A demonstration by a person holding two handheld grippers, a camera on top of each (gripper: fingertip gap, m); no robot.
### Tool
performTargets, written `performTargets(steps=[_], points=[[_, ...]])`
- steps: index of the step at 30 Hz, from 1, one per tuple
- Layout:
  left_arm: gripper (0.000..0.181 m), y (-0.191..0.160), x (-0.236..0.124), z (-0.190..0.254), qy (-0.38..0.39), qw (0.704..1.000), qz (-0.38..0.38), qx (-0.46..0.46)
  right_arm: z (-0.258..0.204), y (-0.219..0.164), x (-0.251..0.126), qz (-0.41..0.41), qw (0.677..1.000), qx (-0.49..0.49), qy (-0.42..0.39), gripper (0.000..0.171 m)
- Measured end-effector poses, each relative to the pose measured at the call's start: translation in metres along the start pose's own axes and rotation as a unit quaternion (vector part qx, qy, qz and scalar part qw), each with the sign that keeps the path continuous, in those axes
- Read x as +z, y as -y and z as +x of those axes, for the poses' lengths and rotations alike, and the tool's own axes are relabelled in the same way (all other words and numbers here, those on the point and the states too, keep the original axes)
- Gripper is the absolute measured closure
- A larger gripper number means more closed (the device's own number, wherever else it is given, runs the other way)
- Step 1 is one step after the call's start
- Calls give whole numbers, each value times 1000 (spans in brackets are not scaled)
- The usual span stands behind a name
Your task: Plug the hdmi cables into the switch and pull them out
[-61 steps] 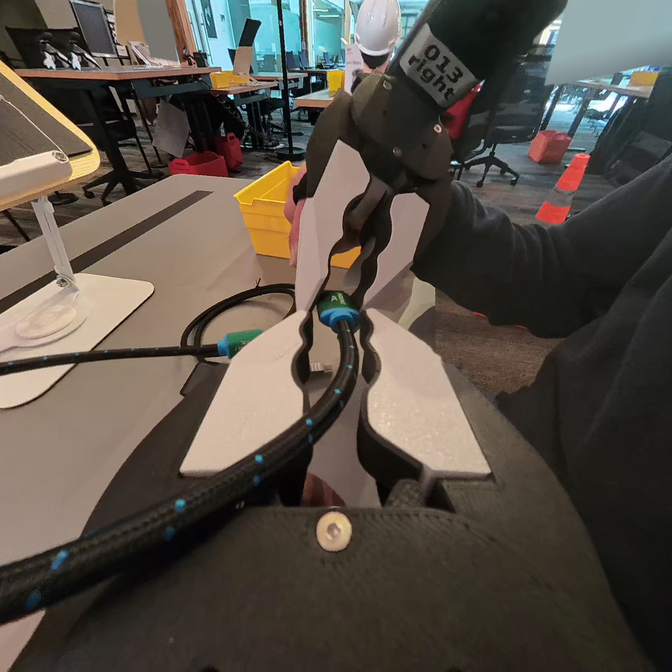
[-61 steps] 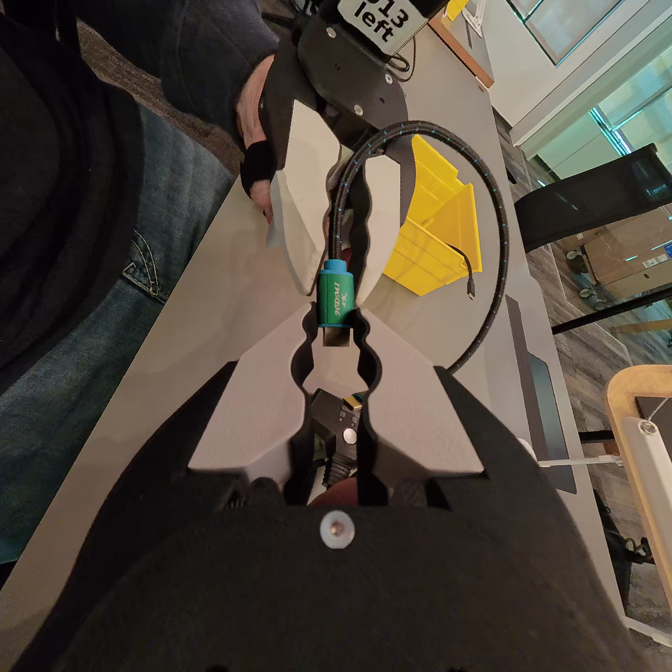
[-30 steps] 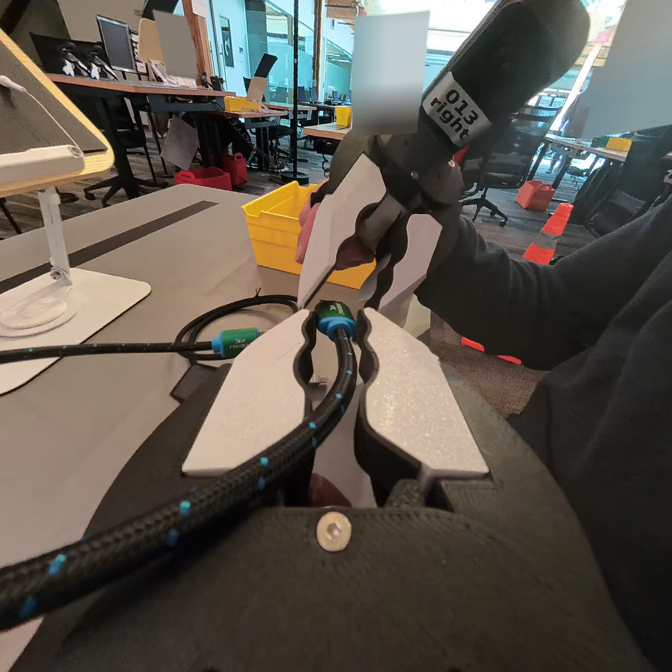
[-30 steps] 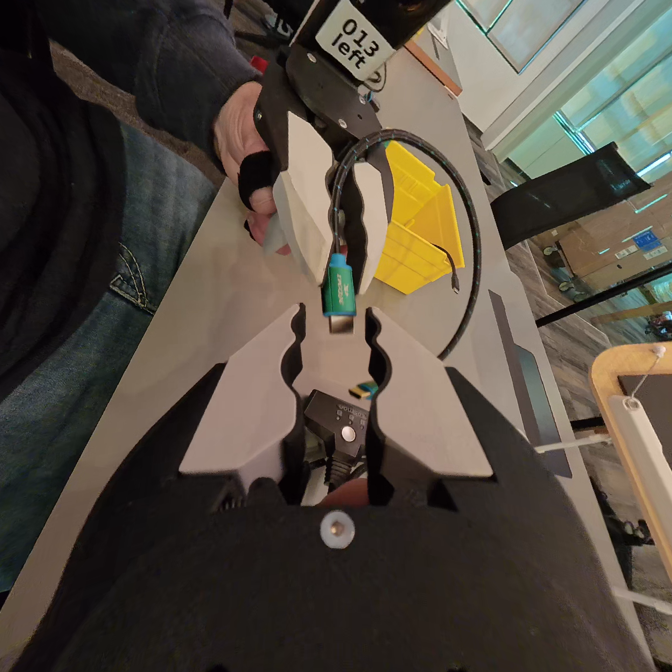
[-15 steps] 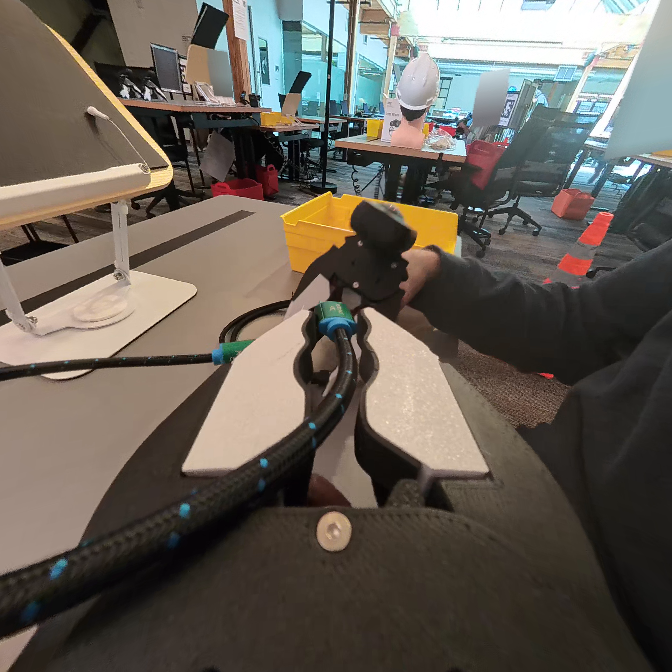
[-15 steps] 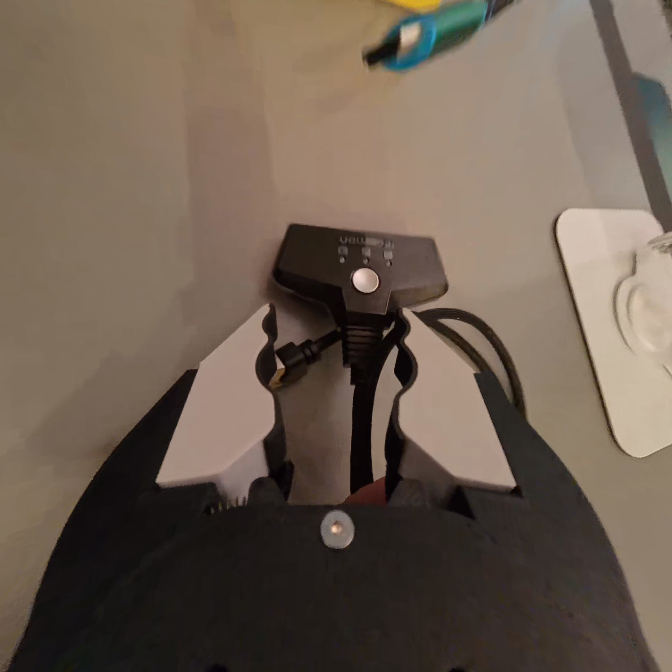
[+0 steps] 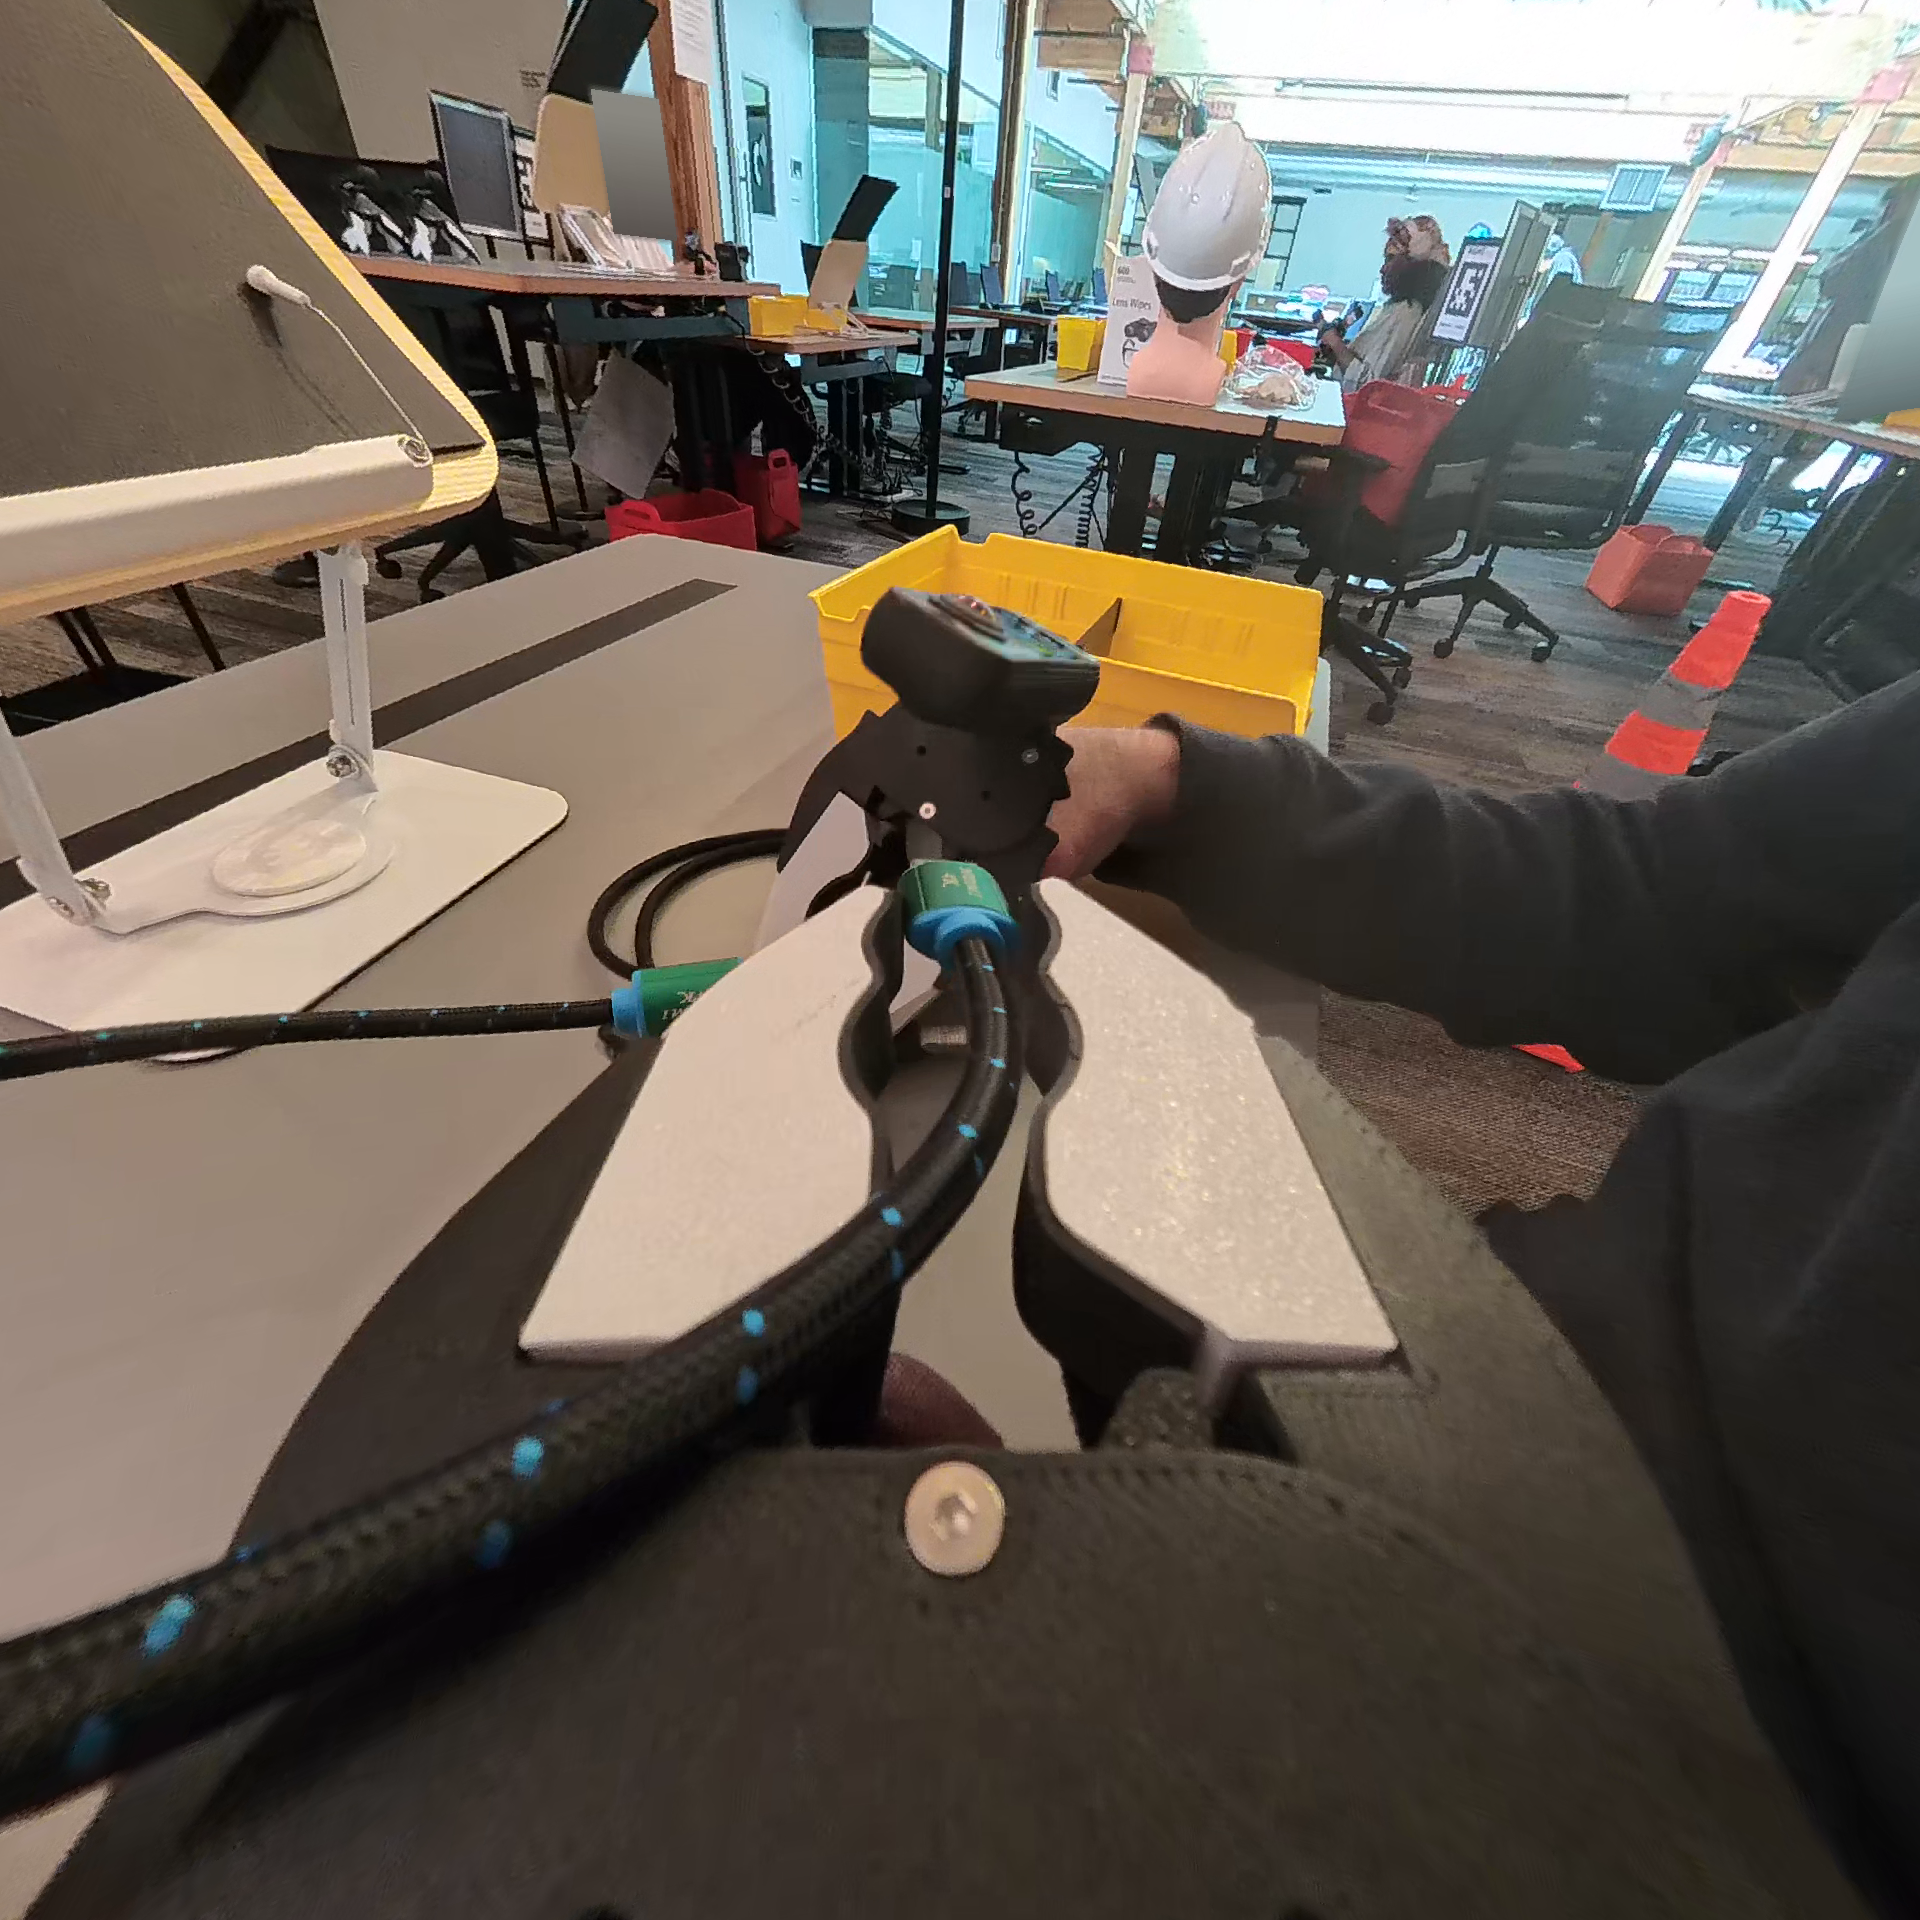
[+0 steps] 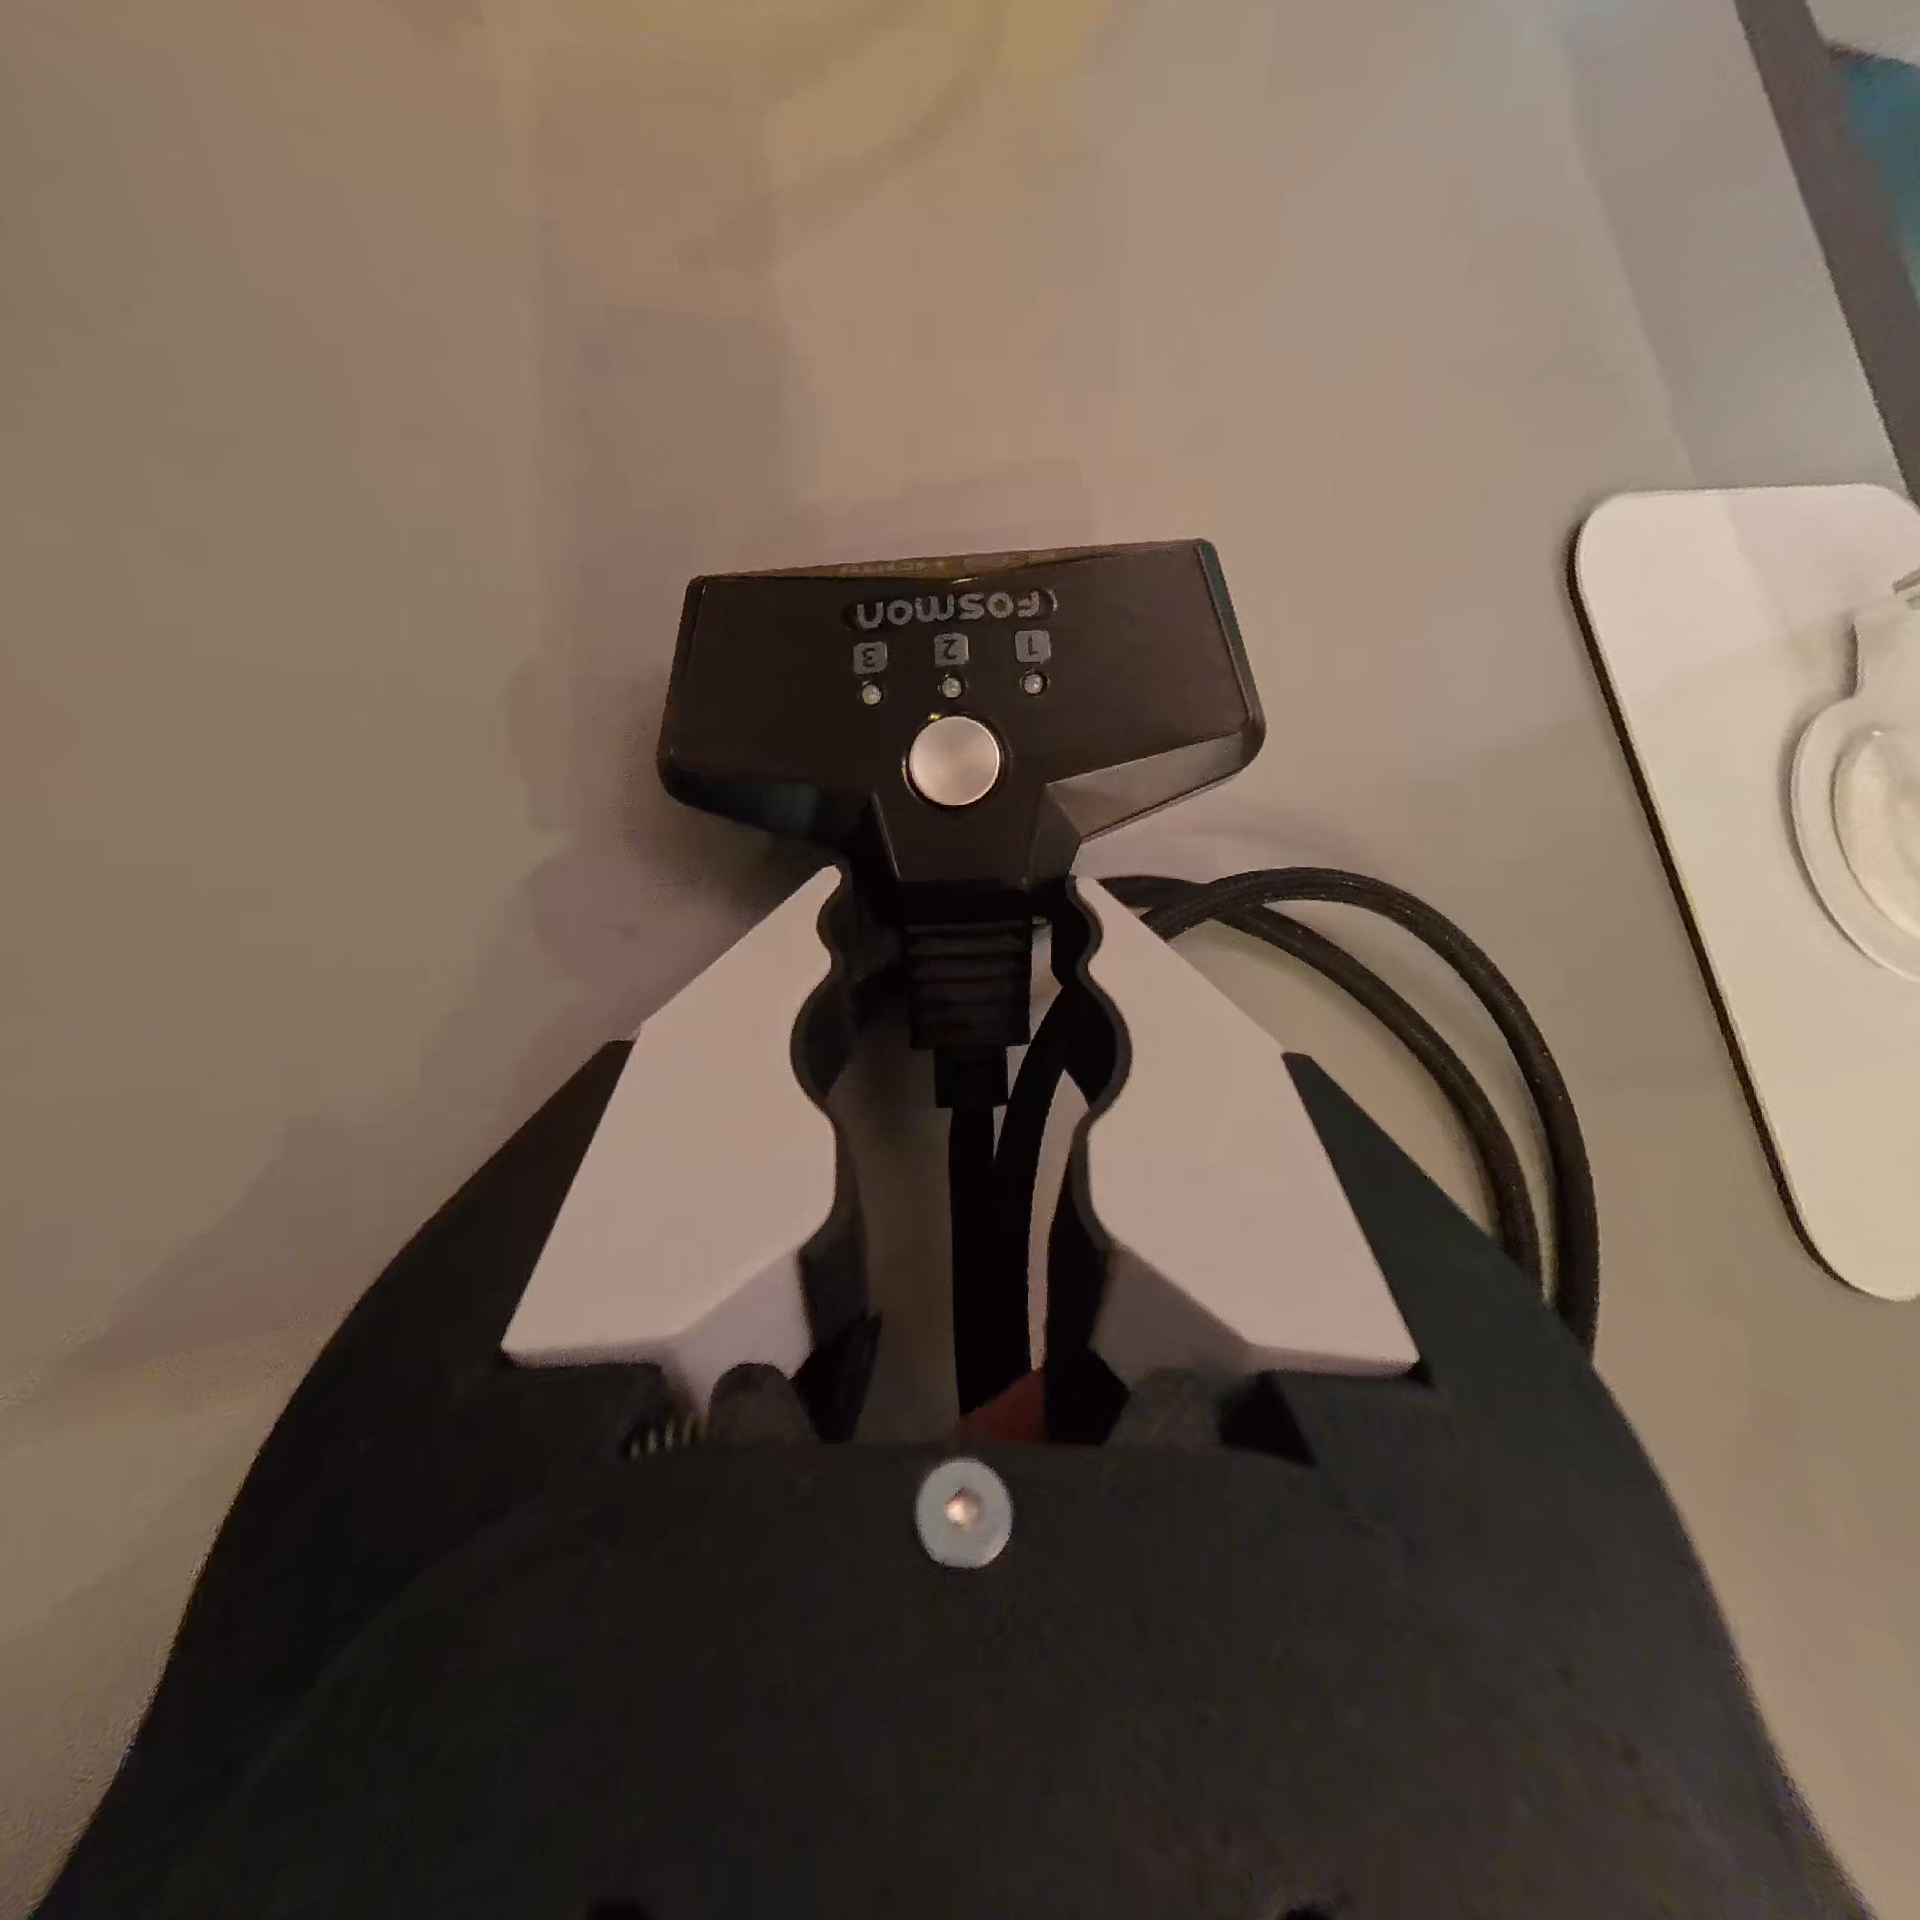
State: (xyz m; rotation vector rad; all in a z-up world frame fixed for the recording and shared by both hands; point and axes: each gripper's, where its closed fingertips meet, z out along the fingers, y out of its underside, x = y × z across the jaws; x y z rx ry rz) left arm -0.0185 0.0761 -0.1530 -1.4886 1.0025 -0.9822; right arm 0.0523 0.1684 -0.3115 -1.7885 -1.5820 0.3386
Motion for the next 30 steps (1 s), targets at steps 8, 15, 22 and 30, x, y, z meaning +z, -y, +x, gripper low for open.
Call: performTargets(steps=[8,15,22,30], points=[[161,-4,0,-3,5,1000,-14,16,-22,53,-51,202,974,24,104,136],[161,-4,2,3,-4,999,-31,28,-41,74,-77,280,945,6,168,136],[160,-11,5,10,-18,998,-49,34,-50,78,-83,285,938,-2,196,136],[161,-13,6,15,-30,997,-57,38,-64,77,-84,270,937,-27,219,136]])
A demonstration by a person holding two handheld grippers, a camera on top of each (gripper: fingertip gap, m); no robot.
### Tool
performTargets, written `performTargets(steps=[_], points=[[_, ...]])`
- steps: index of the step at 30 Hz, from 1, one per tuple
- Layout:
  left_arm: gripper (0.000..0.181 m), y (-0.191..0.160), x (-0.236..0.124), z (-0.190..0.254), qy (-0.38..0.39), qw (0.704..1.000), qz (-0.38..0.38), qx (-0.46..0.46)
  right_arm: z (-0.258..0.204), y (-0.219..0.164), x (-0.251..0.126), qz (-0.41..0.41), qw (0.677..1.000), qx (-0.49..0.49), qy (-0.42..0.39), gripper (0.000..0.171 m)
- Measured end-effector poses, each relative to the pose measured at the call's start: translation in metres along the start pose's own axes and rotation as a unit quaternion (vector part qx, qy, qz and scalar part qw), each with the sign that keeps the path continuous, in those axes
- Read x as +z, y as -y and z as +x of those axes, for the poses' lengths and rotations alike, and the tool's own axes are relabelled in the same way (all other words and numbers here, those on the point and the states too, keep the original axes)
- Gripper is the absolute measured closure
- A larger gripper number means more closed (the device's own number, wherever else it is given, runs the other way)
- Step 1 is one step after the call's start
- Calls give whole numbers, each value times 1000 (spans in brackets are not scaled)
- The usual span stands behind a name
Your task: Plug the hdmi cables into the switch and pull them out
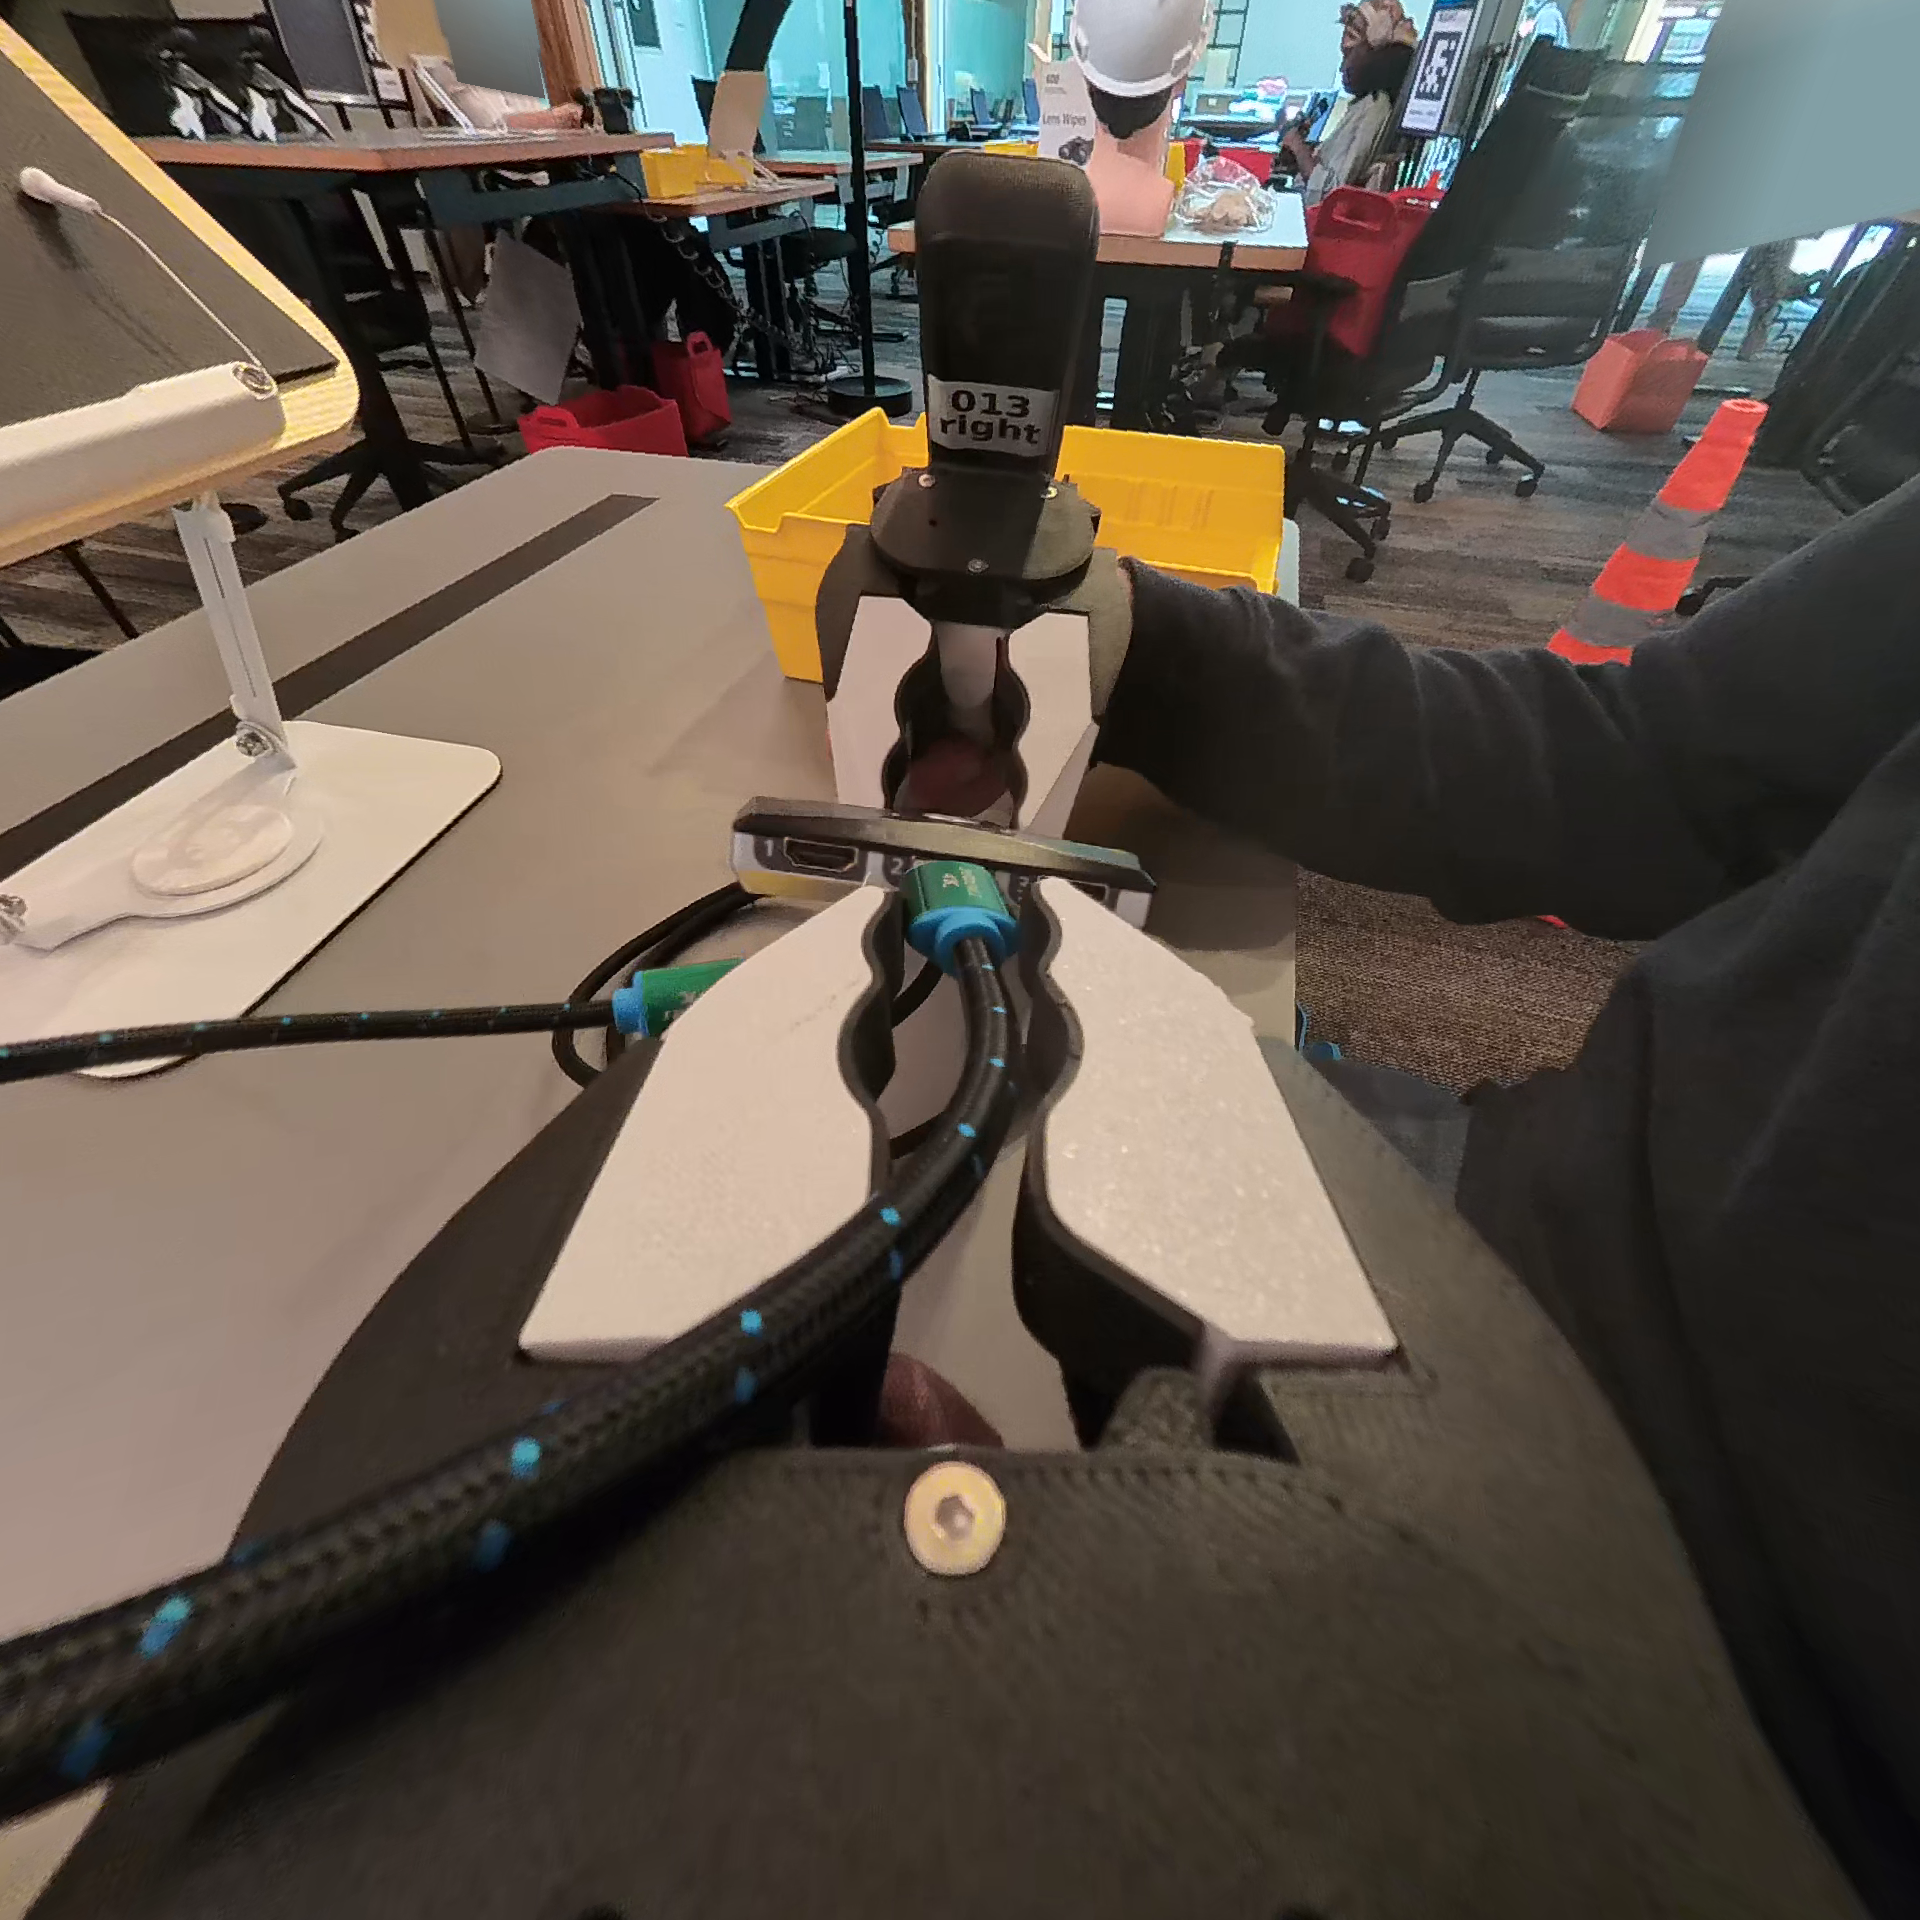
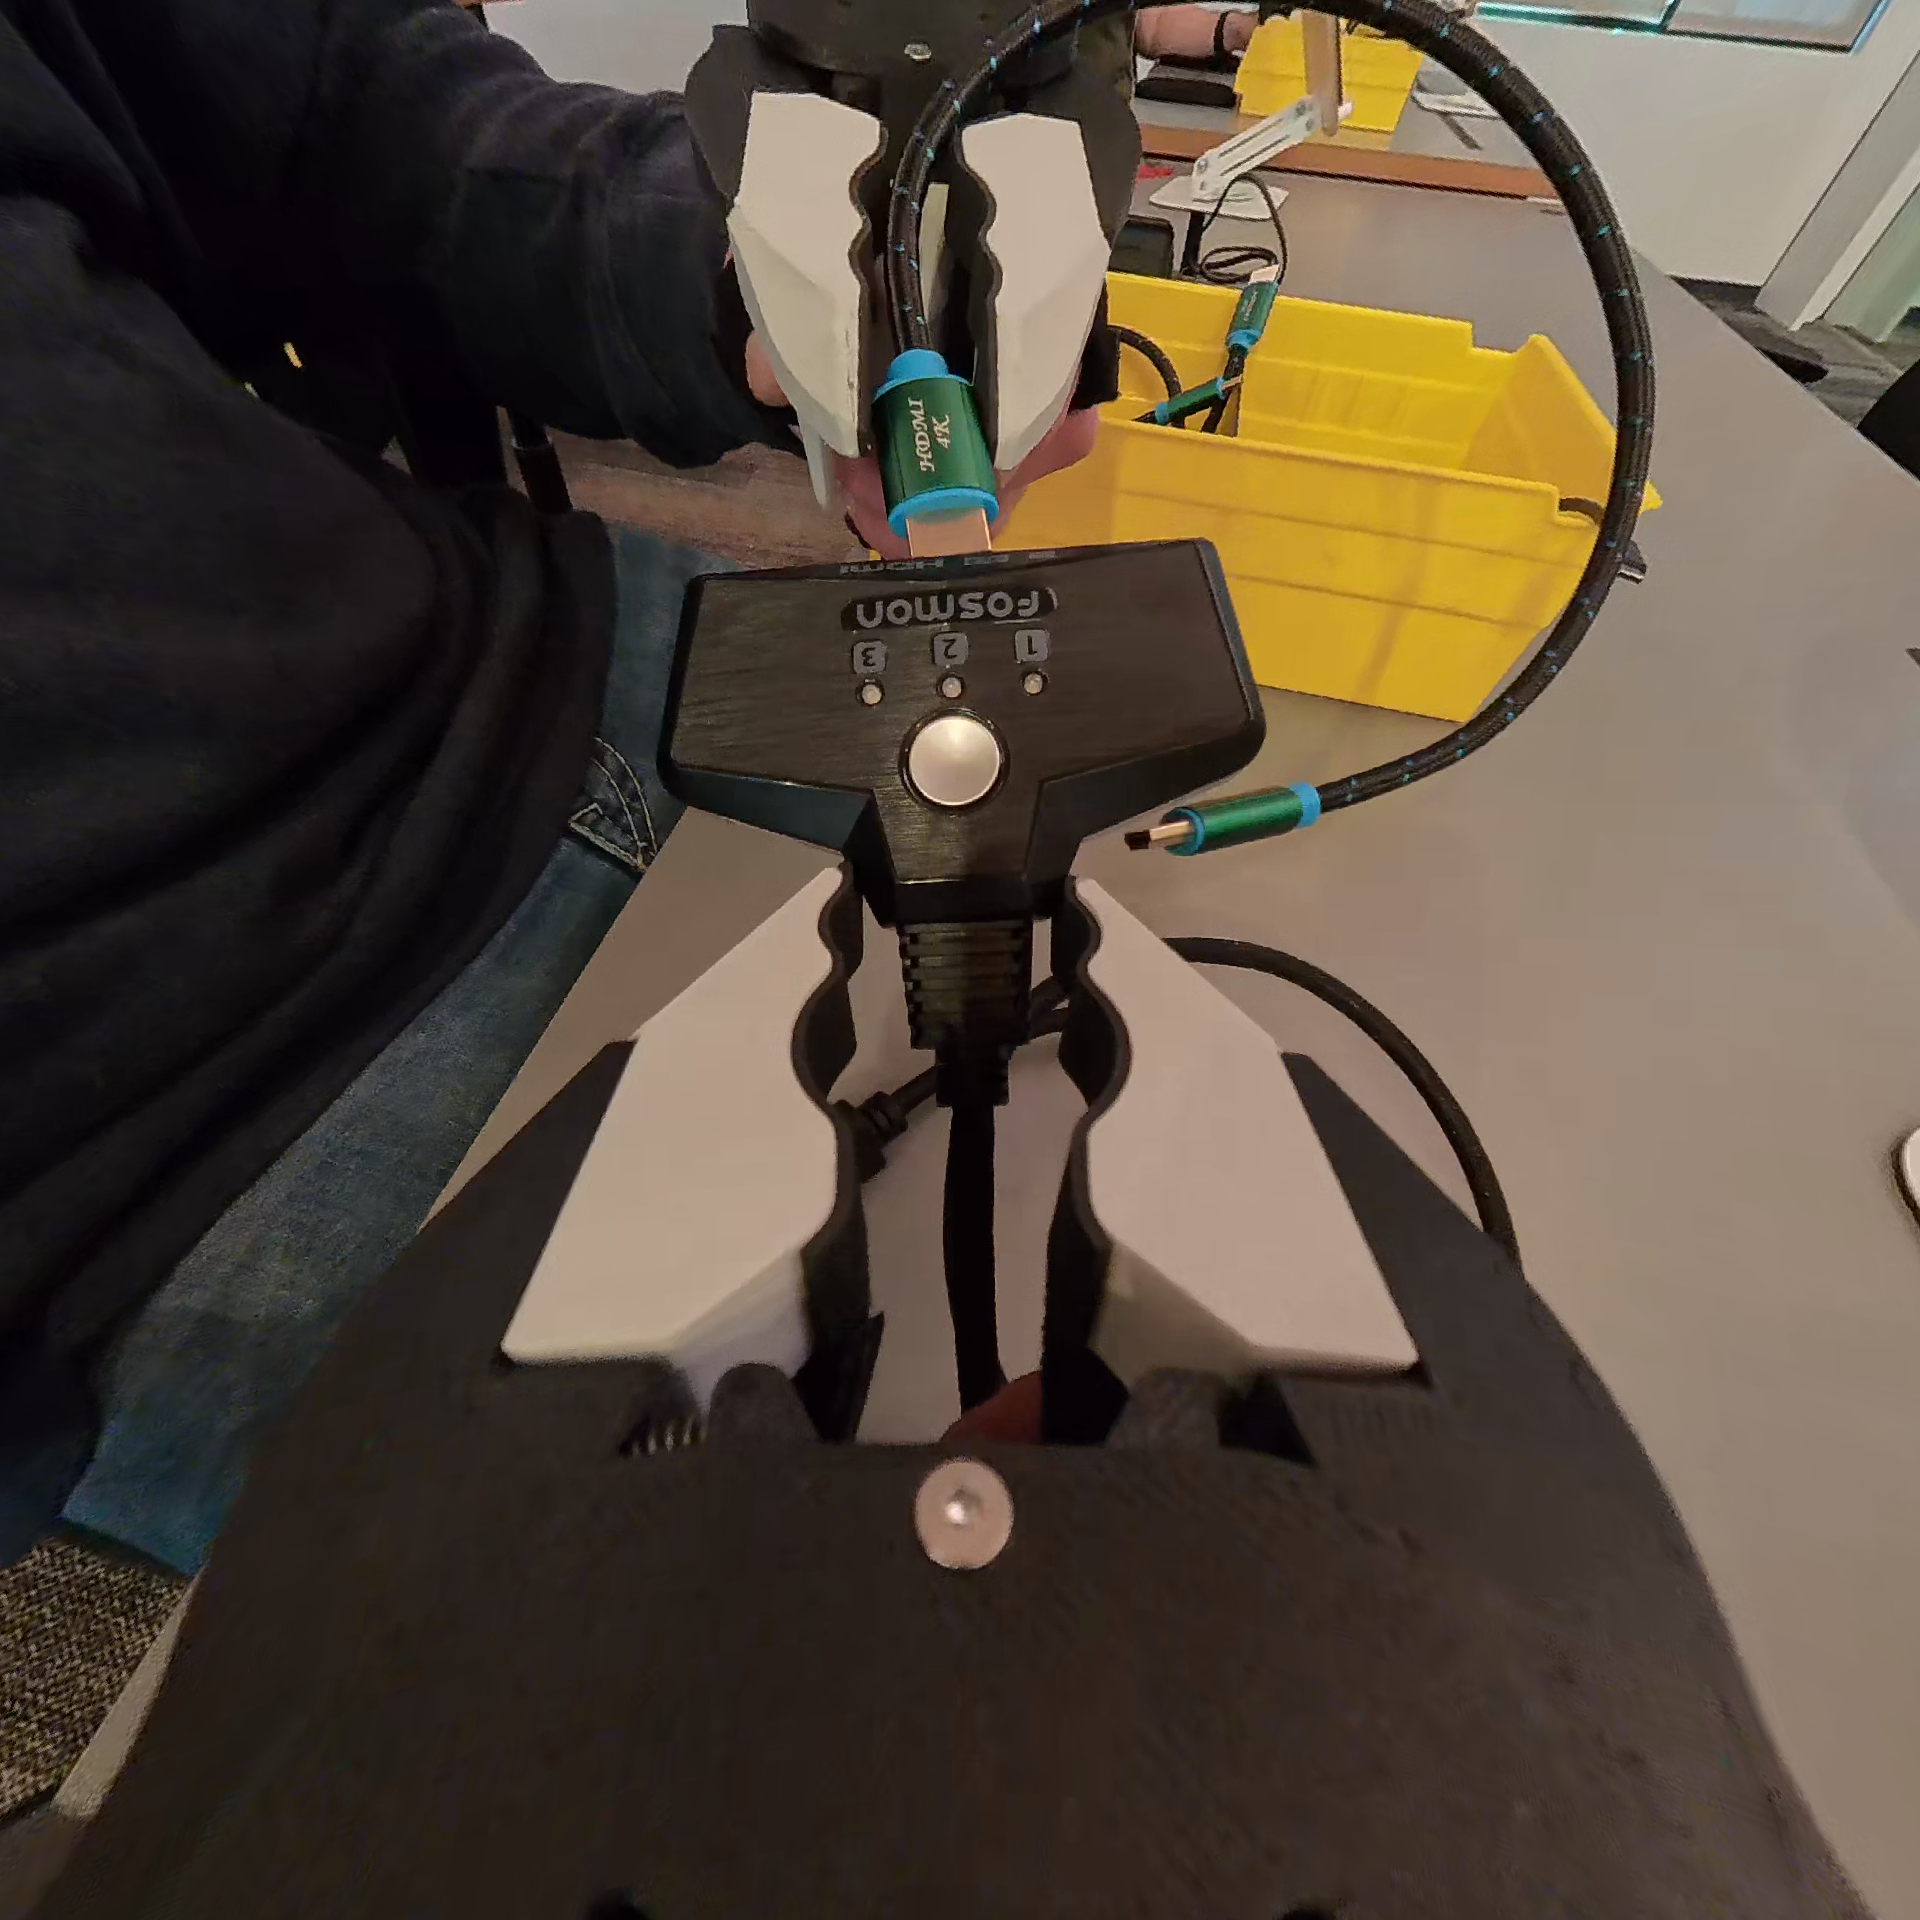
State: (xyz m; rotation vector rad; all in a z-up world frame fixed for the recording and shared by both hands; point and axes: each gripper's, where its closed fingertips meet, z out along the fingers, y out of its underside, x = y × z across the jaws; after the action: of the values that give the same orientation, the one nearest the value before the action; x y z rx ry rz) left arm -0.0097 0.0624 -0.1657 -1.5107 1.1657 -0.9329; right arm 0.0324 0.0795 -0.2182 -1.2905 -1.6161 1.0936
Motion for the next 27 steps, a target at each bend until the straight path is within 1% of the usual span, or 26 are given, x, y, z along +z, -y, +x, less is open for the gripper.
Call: performTargets(steps=[10,13,17,20,23,27], points=[[160,-2,-1,10,-29,999,-11,13,-10,0,1,1,1000,3,31,136],[161,-4,0,13,-36,999,-17,15,-12,-2,1,-10,999,-1,37,136],[160,-7,1,14,-39,999,-23,14,-13,-4,0,-25,999,-9,35,137],[161,-7,2,14,-39,999,-31,-4,-15,-4,-1,-22,999,-8,40,136],[161,-10,7,17,-29,998,-55,16,-16,-8,-2,-26,999,-8,39,136],[160,-13,6,14,-30,998,-49,7,-14,-10,-1,-34,999,-10,31,136]])
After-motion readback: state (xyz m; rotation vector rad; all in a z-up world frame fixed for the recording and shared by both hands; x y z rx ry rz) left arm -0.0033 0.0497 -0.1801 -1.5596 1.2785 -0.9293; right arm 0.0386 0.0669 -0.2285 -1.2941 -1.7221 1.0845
